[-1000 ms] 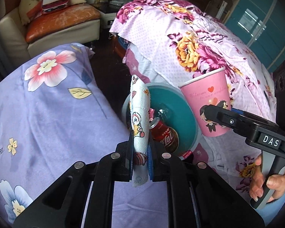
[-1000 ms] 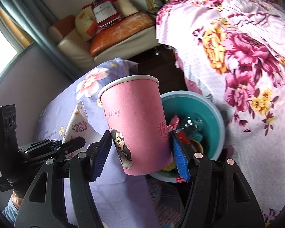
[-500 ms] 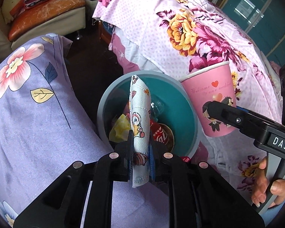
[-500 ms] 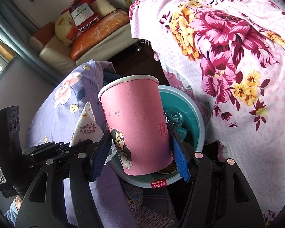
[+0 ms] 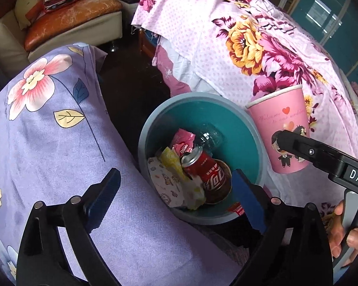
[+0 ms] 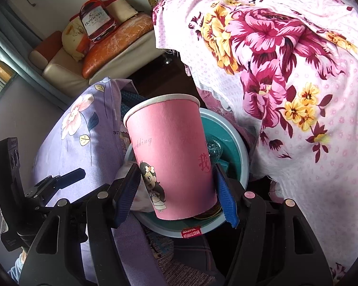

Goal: Collect trash
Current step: 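Open the left gripper to drop the mask, then open the right to drop the cup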

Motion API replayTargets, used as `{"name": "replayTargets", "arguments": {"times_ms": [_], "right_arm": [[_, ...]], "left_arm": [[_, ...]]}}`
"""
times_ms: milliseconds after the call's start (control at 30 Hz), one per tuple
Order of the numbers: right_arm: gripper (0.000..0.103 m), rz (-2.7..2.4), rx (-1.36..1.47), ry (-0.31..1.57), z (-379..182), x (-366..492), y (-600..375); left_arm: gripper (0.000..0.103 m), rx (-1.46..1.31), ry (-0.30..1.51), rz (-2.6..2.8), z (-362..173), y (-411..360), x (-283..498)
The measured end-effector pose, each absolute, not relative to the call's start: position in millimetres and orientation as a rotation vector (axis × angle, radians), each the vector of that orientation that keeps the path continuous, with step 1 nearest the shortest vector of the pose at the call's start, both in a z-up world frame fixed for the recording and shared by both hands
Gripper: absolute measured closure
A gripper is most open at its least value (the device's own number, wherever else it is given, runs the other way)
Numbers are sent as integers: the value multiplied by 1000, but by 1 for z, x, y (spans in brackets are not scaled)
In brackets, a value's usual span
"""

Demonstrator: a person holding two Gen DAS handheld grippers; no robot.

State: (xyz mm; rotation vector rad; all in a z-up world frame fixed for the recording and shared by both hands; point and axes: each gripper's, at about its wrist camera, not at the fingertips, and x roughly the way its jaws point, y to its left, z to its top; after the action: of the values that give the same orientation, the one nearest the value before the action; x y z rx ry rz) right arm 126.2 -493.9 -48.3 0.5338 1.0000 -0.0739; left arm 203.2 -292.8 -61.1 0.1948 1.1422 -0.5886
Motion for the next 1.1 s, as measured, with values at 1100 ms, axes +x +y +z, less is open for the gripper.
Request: {"name": "replayTargets", "arguments": {"times_ms": [1100], "right_arm": [[31, -66, 514, 1095, -73, 147, -465]], "left_arm": [[6, 141, 1144, -474, -61, -244, 199]]}}
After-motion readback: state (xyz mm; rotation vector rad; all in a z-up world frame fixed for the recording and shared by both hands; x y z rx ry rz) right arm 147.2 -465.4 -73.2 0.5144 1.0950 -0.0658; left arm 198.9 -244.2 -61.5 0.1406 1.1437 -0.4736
